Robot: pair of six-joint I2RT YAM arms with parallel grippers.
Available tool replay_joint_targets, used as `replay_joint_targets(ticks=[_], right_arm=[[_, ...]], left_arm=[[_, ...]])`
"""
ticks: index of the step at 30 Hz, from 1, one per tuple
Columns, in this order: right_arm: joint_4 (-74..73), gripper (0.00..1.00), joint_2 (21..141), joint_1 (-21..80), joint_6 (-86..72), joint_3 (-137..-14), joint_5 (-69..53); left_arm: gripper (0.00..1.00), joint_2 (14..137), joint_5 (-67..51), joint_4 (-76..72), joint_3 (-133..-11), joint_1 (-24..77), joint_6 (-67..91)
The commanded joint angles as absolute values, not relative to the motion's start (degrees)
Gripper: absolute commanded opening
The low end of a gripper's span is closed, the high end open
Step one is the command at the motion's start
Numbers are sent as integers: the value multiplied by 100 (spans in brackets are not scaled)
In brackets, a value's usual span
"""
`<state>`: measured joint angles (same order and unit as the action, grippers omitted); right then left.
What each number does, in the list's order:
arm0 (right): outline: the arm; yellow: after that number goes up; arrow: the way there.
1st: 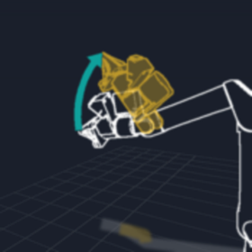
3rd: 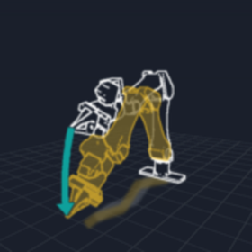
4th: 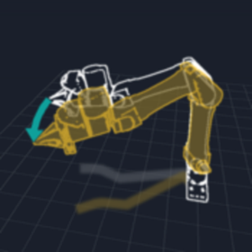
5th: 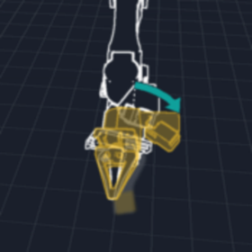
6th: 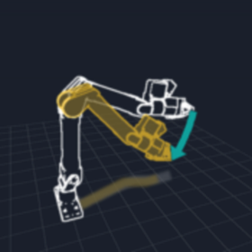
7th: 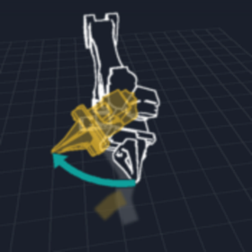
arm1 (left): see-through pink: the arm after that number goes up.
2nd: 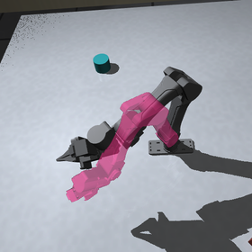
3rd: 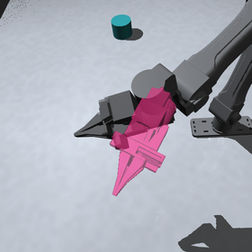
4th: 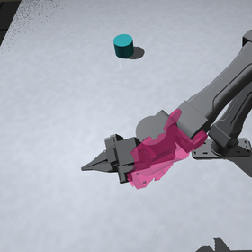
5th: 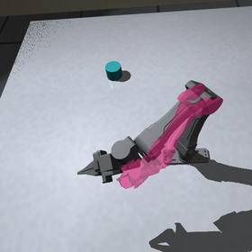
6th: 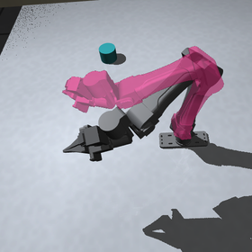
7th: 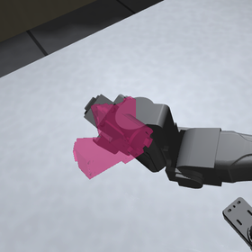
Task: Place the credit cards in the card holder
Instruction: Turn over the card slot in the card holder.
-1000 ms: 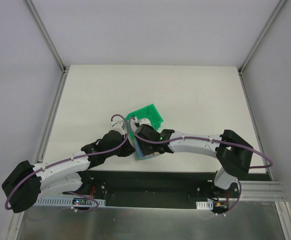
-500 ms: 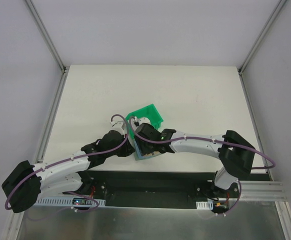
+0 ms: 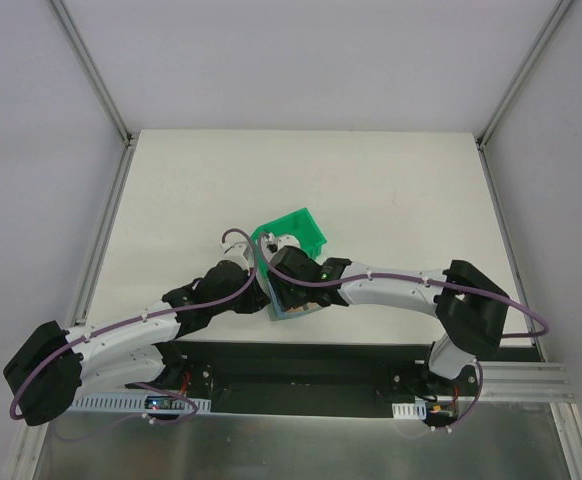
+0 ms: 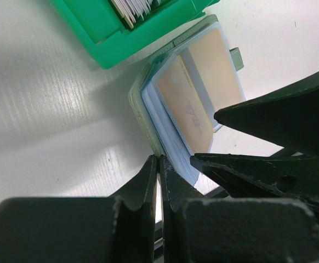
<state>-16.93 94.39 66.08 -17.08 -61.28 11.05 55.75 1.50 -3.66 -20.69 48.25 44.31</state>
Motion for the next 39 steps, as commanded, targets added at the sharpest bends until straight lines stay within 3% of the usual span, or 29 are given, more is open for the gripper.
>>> replay_joint_targets(ticks=[1, 15, 39], right_arm=[[-1766, 48, 9553, 6592, -1731, -6231, 1011], [-2091, 45, 9650, 6583, -1723, -6354, 1344], [-2391, 42, 8482, 5749, -1741, -5449, 1775]], left_arm=[[0, 5467, 123, -448, -2118, 4764, 4456], [0, 5476, 141, -448, -2092, 4764, 4465], [0, 5397, 97, -404, -1986, 4772, 4447]])
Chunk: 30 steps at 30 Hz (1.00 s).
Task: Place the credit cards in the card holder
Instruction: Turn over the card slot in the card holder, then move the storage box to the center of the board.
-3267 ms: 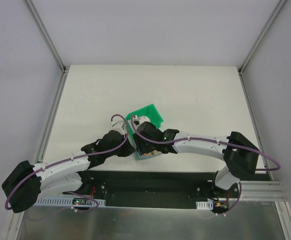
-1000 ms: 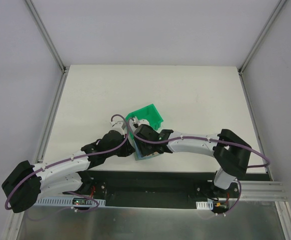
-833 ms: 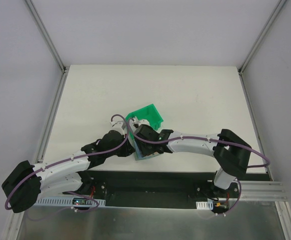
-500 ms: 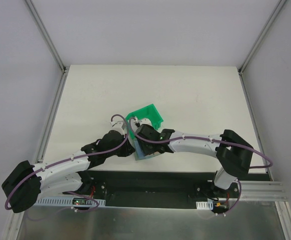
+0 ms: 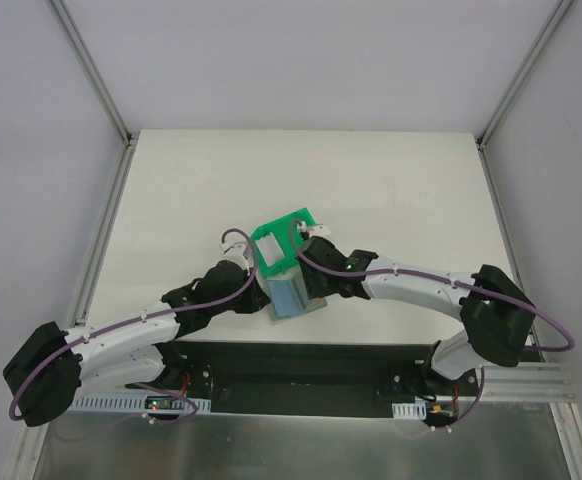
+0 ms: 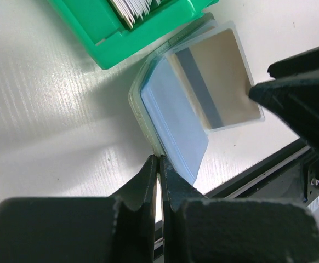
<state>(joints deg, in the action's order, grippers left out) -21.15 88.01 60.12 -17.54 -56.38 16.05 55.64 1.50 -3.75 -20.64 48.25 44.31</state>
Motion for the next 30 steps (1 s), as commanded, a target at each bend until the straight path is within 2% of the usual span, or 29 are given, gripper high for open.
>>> replay_joint_targets(ticks=[1, 8, 15, 19, 26, 30], right_arm=[[-2408, 43, 8421, 5696, -1679, -5458, 1767], [-2040, 45, 8200, 5397, -1152, -6142, 941], [-2013, 54, 9385, 5081, -809, -7557, 195], [-2021, 55, 10062, 4756, -765, -8146, -156], [-2012, 55, 10810, 4193, -580, -8639, -351], [-2013, 54, 10820, 4061, -545, -8447, -194]], left_arm=[[0, 5370, 97, -387, -1978, 4764, 4439], [0, 5168, 193, -273, -1855, 4772, 4430], [0, 5010, 307, -211, -1767, 4772, 4482], [0, 4957, 378, -158, -1749, 4764, 4483], [0, 5010, 369, -132, -1810, 4764, 4421], [0, 5019, 378, -114, -1819, 4755, 4403]])
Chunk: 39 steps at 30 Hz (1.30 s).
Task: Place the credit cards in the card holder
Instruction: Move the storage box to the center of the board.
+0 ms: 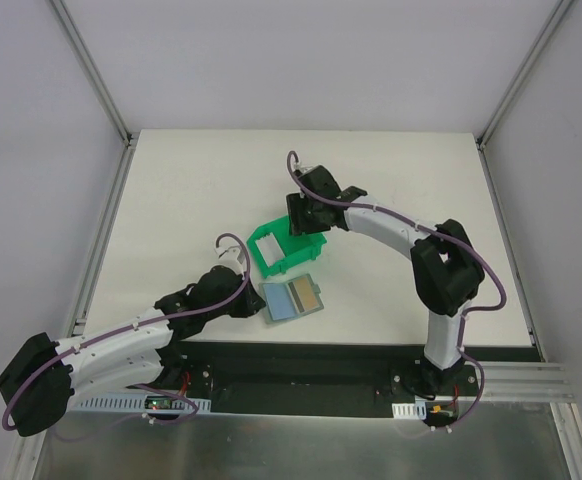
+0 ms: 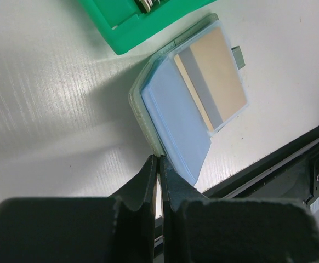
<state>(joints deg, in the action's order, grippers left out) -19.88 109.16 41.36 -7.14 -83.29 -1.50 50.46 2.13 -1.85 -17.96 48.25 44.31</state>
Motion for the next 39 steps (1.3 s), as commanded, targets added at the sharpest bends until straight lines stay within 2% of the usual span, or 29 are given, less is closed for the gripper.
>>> replay_joint_targets(ticks=[1, 24, 30, 39], right_arm=[[-1969, 54, 10741, 4034, -545, -8351, -159], [-1636, 55, 9071, 3911, -1327, -6329, 466], [-1521, 56, 9158, 3911, -1161, -6618, 63], [-1371, 62, 10018, 3911, -1195, -7286, -879]], left_arm=[[0, 5019, 387, -114, -1819, 4755, 4403], [0, 5106, 334, -141, -1863, 4746, 4430], [0, 5194, 290, -220, -1881, 4737, 4403], [0, 5467, 281, -396, -1986, 4737, 4342]])
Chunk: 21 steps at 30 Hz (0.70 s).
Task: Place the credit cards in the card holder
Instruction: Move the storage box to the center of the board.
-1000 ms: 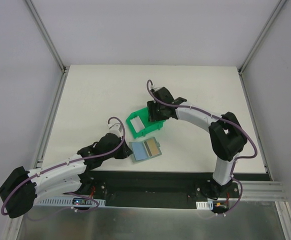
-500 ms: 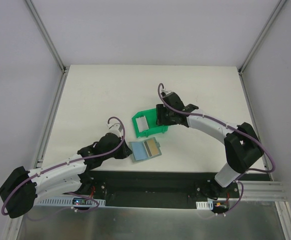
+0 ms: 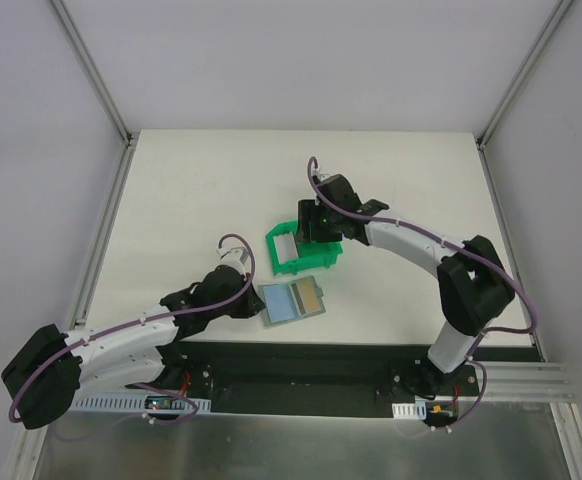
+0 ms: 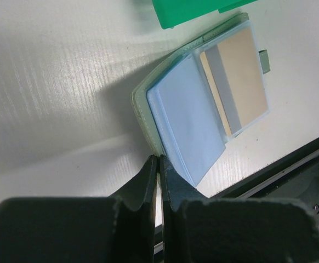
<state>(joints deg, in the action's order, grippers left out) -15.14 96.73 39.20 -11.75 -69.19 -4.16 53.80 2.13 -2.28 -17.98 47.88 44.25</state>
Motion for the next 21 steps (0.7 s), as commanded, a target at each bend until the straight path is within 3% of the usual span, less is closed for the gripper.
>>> replay_joint_targets(ticks=[1, 17, 21], right_arm=[[-1345, 63, 10089, 3911, -1221, -7321, -922], [-1072, 66, 10802, 3964, -1468, -7646, -1318], [-993, 61, 10802, 3973, -1503, -7647, -1441]], left_arm=[[0, 5467, 273, -396, -1986, 4746, 4324], [0, 5660, 228, -404, -2074, 4720, 4219], [0, 5704, 228, -413, -2092, 4720, 4210]])
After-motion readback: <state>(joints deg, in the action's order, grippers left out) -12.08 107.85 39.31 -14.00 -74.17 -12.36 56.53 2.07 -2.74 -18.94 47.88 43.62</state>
